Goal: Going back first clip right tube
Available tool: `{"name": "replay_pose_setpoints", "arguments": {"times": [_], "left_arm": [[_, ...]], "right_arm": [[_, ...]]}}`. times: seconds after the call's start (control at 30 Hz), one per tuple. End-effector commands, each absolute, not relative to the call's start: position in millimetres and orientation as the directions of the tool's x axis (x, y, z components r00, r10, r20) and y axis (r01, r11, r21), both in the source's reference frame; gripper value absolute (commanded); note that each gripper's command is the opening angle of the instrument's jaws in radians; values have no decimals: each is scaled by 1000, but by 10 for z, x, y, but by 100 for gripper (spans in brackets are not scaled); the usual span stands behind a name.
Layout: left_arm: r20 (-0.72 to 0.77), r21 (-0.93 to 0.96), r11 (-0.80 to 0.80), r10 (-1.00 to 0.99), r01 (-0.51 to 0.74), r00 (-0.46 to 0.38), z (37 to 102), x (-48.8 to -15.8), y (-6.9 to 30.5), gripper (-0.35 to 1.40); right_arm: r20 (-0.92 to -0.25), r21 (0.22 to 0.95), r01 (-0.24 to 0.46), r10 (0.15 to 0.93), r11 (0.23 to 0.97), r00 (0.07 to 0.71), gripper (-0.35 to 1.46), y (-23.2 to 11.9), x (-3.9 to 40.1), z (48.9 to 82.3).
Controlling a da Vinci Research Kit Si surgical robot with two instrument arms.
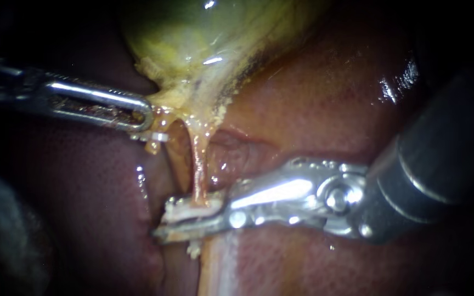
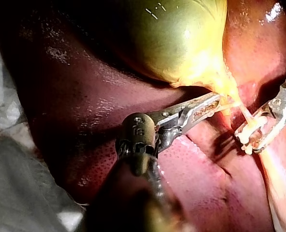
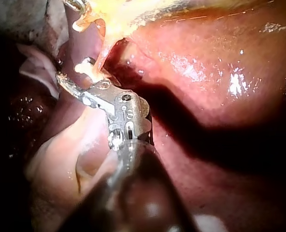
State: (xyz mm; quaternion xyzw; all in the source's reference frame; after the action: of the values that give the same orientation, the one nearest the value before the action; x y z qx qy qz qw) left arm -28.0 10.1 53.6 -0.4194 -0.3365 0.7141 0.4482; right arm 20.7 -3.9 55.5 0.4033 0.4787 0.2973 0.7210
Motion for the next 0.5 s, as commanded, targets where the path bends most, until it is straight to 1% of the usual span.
{"name": "replay_pose_setpoints", "arguments": {"times": [0.03, 0.17, 0.37, 0.5], "left_arm": [[-297, -857, -371, 923, -358, -247, 536, -280, 101, -35], [-297, -857, -371, 922, -357, -247, 536, -280, 100, -35], [-296, -858, -371, 922, -355, -249, 536, -280, 100, -35], [-296, -858, -371, 922, -355, -249, 536, -280, 100, -35]], "right_arm": [[-460, 861, -39, 810, 507, 365, 47, -39, 208, 558], [-535, 812, -24, 760, 584, 370, 50, -36, 202, 568], [-612, 738, -22, 683, 674, 399, 50, -30, 187, 576], [-661, 692, -14, 641, 722, 391, 50, -27, 176, 574]]}}
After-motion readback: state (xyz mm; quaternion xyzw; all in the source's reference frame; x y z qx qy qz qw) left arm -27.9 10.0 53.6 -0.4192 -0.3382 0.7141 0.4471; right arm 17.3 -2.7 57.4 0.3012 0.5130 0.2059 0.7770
